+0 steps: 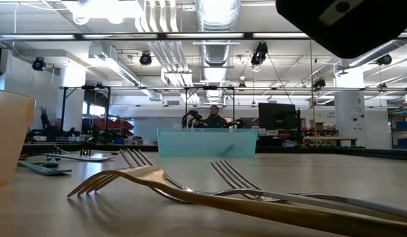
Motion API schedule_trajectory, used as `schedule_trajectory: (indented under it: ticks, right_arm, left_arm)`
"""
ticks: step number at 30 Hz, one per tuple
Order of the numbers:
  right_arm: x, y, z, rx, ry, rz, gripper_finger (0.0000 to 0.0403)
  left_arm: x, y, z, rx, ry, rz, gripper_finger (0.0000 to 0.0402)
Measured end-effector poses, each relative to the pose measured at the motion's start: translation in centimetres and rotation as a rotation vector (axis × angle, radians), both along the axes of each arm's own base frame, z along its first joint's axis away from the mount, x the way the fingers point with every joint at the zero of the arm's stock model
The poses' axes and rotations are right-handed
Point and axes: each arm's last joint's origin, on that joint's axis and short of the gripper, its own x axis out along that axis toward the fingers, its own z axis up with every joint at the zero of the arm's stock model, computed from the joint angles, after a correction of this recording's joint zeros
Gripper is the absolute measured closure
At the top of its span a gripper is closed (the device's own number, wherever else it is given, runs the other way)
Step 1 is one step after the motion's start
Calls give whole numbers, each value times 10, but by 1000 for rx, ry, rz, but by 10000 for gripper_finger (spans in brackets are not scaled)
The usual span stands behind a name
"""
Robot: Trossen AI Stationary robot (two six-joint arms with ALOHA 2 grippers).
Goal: Sort silverware by color (type)
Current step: Put the orange fork into the transparent bin
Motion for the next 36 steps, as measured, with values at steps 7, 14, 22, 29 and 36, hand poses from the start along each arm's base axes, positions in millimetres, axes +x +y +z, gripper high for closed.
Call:
schedule_trajectory:
  ticks: [7,14,22,29,36]
  right_arm:
    - [7,5,-19,-25,24,4,307]
    - [12,2,-29,-38,32,-2,307]
    - [11,1,-23,-49,20,26,307]
    - [11,0,-21,-61,7,51,307]
    - [14,-4,-22,-108,-20,56,307]
  left_arm:
    - [-1,-4,2,-25,-17,-7,336]
    - [-1,-4,2,-26,-22,-13,336]
    - [-1,-4,2,-6,-25,-32,336]
    - [-1,-4,2,7,-27,-43,336]
    - [-1,-4,2,7,-28,-42,336]
